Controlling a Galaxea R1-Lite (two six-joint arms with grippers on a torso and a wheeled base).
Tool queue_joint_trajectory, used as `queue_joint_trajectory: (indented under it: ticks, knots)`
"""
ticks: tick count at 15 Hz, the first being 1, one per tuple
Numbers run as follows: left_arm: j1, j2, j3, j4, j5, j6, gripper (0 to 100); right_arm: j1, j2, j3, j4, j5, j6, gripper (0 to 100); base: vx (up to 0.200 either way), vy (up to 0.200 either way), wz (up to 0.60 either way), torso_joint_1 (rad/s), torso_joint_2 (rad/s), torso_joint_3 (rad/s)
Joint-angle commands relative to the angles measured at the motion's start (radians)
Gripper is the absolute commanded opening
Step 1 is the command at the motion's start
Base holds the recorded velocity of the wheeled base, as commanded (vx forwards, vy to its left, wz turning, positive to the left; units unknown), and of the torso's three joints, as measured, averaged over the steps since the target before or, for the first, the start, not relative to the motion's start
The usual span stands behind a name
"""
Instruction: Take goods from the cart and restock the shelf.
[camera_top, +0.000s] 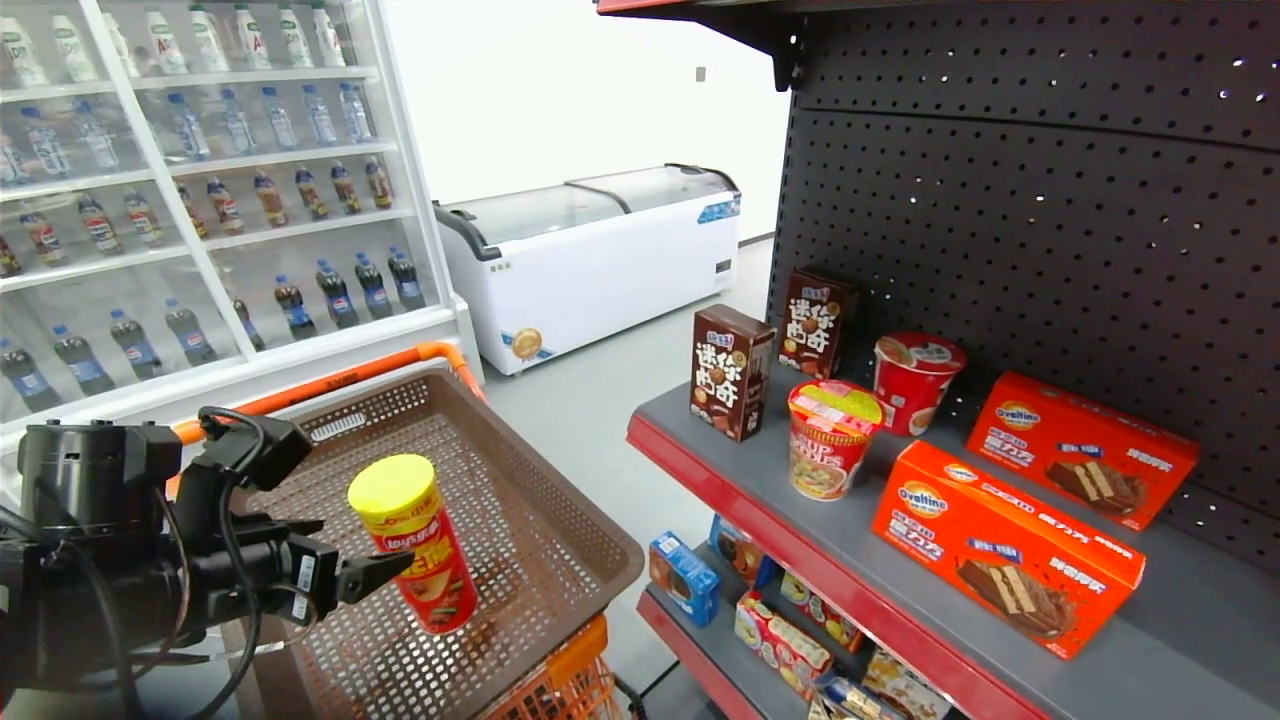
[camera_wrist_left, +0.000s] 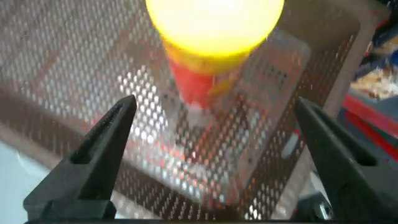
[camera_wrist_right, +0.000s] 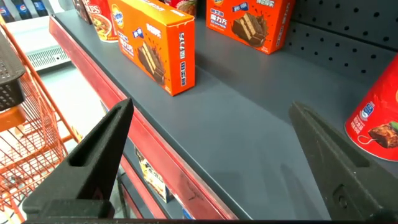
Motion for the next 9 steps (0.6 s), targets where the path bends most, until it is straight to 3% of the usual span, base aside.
queue_joint_trajectory:
  ticks: [1, 4, 9]
  knots:
    - [-0.031, 0.081, 0.089, -0.143, -0.004, 0.0, 100, 0.0, 0.001, 0.0, 0.0, 0.001, 0.0, 100, 0.0, 0.0, 0.0, 0.0, 0.0, 0.0]
    - [-0.046, 0.148, 0.217, -0.421, 0.0, 0.001, 100, 0.0, 0.001, 0.0, 0.0, 0.001, 0.0, 100, 0.0, 0.0, 0.0, 0.0, 0.0, 0.0]
    - [-0.039, 0.234, 0.332, -0.666, 0.005, 0.001, 100, 0.0, 0.001, 0.0, 0.0, 0.001, 0.0, 100, 0.0, 0.0, 0.0, 0.0, 0.0, 0.0]
